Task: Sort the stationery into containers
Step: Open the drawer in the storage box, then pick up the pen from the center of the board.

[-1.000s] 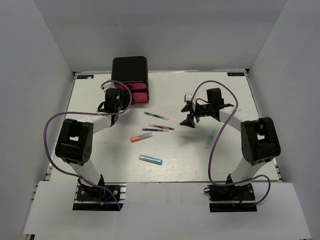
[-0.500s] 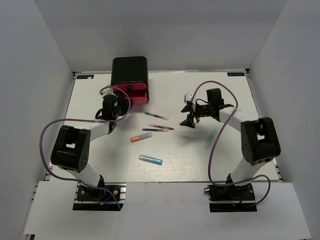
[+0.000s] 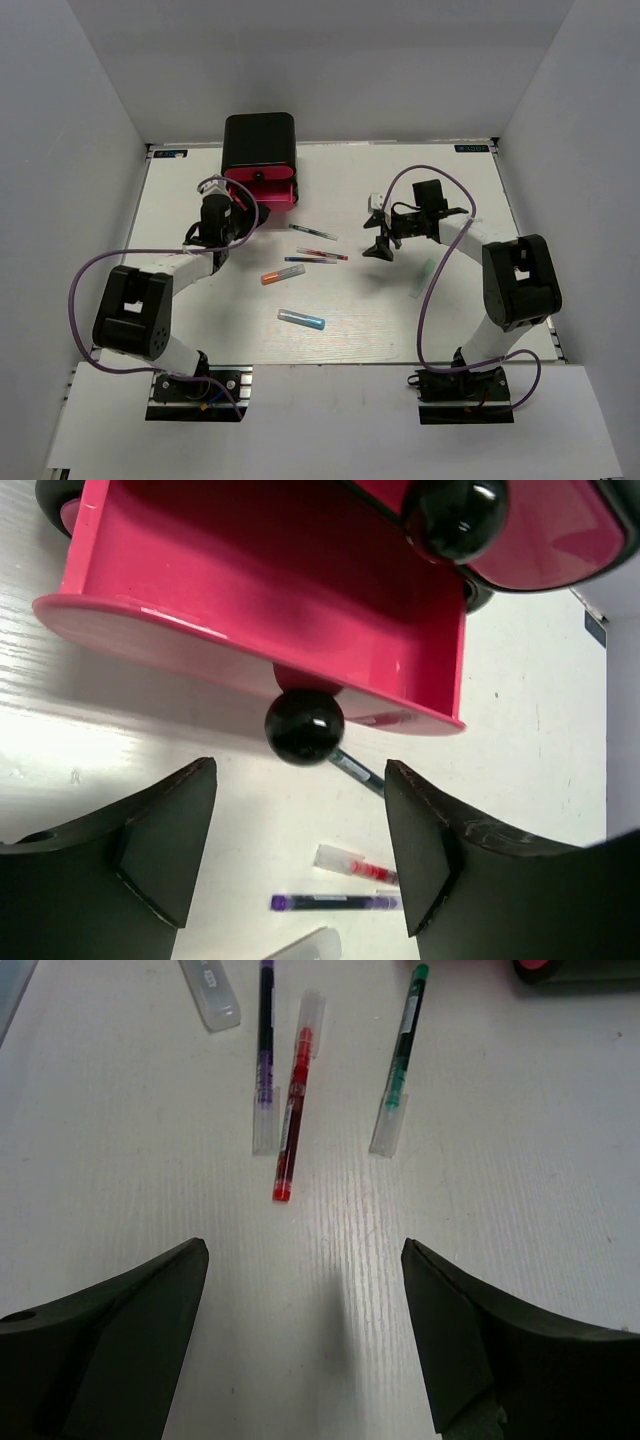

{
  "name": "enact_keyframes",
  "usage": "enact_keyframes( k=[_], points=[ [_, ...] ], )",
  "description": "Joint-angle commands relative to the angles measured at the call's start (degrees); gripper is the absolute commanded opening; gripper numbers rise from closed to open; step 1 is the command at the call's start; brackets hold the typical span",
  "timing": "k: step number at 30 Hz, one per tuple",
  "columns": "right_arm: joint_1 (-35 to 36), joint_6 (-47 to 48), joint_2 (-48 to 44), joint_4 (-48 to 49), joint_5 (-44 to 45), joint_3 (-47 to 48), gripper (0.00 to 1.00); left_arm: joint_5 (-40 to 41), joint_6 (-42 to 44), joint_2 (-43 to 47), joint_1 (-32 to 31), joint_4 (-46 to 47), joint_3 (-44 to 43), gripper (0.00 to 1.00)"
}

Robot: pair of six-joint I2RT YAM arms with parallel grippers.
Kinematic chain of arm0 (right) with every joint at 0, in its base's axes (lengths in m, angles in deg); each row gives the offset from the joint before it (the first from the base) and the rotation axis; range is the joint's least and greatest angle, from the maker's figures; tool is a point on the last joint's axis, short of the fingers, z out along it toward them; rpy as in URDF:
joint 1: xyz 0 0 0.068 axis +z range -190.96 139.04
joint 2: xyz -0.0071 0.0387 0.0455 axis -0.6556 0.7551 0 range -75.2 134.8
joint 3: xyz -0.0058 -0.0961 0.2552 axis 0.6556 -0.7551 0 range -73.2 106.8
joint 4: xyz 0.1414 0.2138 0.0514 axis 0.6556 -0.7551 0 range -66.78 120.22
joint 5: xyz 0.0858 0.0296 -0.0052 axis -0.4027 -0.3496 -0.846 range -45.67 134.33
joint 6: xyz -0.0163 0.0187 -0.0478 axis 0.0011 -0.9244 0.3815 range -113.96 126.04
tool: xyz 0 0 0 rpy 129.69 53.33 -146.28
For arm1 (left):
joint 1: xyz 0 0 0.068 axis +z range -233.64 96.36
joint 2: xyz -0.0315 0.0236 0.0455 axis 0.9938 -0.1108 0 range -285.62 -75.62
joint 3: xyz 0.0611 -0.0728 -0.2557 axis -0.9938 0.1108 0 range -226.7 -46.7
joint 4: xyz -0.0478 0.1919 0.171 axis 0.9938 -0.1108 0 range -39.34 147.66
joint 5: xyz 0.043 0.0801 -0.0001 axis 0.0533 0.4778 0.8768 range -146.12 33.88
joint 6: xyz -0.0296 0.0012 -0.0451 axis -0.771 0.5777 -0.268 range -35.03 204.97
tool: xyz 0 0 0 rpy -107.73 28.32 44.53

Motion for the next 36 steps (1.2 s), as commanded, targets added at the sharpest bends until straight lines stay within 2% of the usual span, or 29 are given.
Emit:
enact_keyframes(
  k=[1,2,4,5,9,14,17,18,21,26,30,36],
  points=[
    [-0.7,12.0,-2.3,-9.0,0.1,2.9,0.83,-0.7,3.6,6.3,-0.2,-3.7,0.1,0.78],
    [-0.8,16.8,-2.1,-15.6,0.9,4.3,0.79,-0.7,4.2,7.4,-0.2,-4.5,0.1,0.78],
    [-1.1,23.8,-2.0,-19.8,2.0,5.2,0.73,-0.7,4.7,9.8,-0.2,-7.8,0.7,0.78],
    [-1.8,30.5,-1.4,-26.8,3.8,7.0,0.65,-0.2,6.1,12.6,-0.2,-9.1,1.3,0.78],
    [-3.8,42.6,-0.9,-39.5,8.7,9.4,0.48,0.9,6.8,21.2,-0.2,-14.9,4.7,0.78],
    [-7.7,53.0,-2.5,-46.9,14.9,9.5,0.48,0.1,6.8,29.2,-0.2,-23.7,6.6,0.77],
    [-9.9,60.5,-2.8,-52.4,18.2,11.1,0.54,-3.0,5.4,31.1,-0.2,-27.3,7.2,0.77],
    [-10.9,64.9,-2.8,-55.3,20.6,11.5,0.55,-4.2,4.3,31.1,-0.2,-27.8,7.2,0.77],
    [-12.4,69.7,-3.0,-56.3,24.0,11.5,0.61,-5.4,3.0,30.4,-0.2,-30.2,7.2,0.75],
    [-13.6,75.0,-1.3,-59.6,27.2,12.9,0.62,-8.1,-0.5,28.5,-0.2,-29.1,7.7,0.74],
    [-13.4,77.2,-0.2,-57.0,29.9,10.4,0.62,-8.7,-2.3,28.5,-0.2,-27.1,9.3,0.74],
    [-12.7,73.6,1.6,-47.8,29.8,5.6,0.62,-9.2,-2.9,28.0,-0.2,-28.3,8.8,0.74]
  ],
)
